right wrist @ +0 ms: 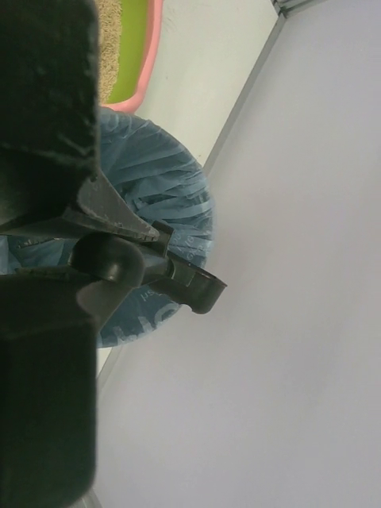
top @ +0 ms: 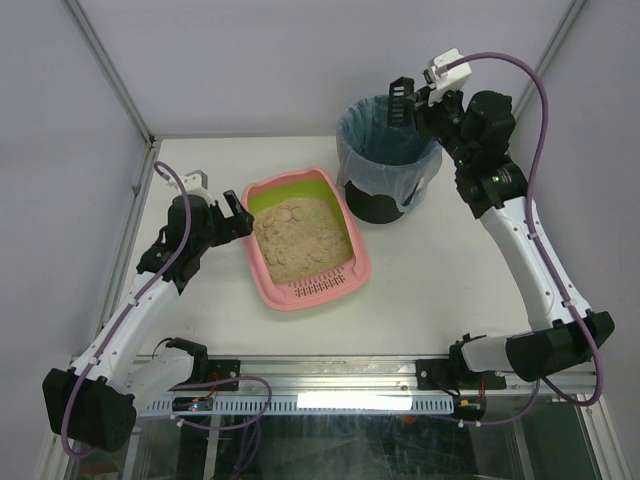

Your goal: Clean the litter box

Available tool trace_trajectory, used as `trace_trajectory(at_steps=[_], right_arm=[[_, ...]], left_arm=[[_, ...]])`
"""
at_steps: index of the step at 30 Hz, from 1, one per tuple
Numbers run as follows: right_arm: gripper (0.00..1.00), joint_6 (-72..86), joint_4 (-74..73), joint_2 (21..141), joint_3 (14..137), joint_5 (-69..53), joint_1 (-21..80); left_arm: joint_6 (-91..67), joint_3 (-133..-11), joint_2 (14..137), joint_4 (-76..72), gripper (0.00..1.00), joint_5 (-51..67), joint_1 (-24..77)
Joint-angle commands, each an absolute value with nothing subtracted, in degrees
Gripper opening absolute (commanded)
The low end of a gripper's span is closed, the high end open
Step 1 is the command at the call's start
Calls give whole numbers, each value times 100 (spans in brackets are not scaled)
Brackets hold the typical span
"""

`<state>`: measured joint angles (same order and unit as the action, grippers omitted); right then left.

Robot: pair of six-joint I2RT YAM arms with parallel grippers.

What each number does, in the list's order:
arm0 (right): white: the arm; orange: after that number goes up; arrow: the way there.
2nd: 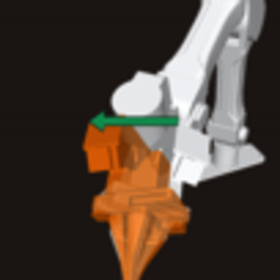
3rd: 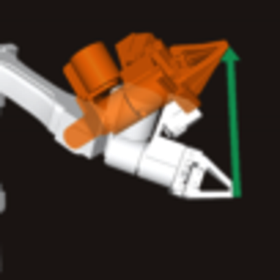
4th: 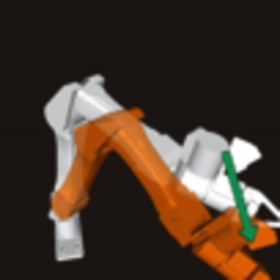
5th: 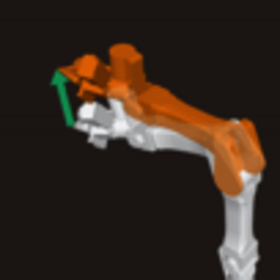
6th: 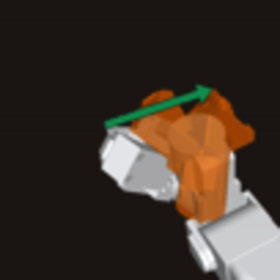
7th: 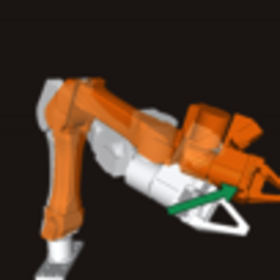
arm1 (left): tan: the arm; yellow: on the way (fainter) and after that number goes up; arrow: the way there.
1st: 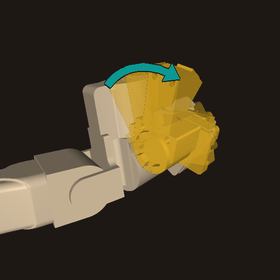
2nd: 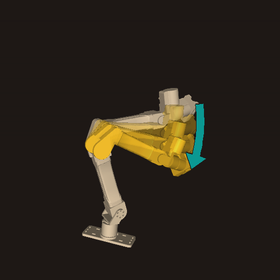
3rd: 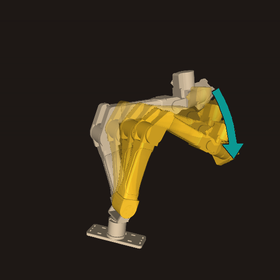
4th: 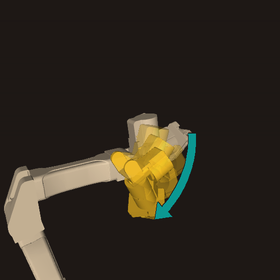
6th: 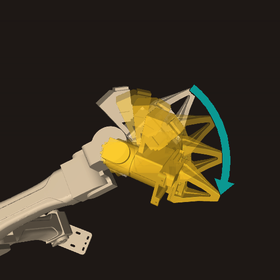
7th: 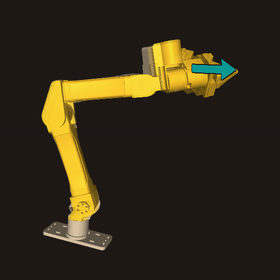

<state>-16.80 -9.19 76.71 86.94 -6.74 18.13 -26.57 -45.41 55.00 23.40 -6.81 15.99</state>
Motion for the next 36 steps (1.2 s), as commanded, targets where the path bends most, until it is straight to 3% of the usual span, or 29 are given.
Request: trace_trajectory(at_steps=[1, 7, 16, 28, 32, 36], right_arm=[[0, -1783, -1010, 7346, 9391, -142, 2089], [0, -1057, -1504, 7442, 10079, -740, 2485], [0, -229, -1983, 7859, 10144, -1687, 3191], [0, -686, -3228, 9024, 10520, -1079, 4180], [0, -701, -3147, 9132, 10353, -822, 4298], [0, -372, -2516, 8732, 9649, -900, 4298]], left_arm=[[-2629, -4603, 5516, 1971, 95, -325, 1516], [-2604, -4650, 5648, 1965, 91, -238, 1513], [-2824, -4810, 6018, 1969, 73, -312, 1532], [-3000, -5058, 6757, 1884, 55, -697, 1829], [-2971, -5183, 6783, 2009, 57, -680, 1872], [-2830, -5190, 6225, 2041, 68, -940, 1869]])
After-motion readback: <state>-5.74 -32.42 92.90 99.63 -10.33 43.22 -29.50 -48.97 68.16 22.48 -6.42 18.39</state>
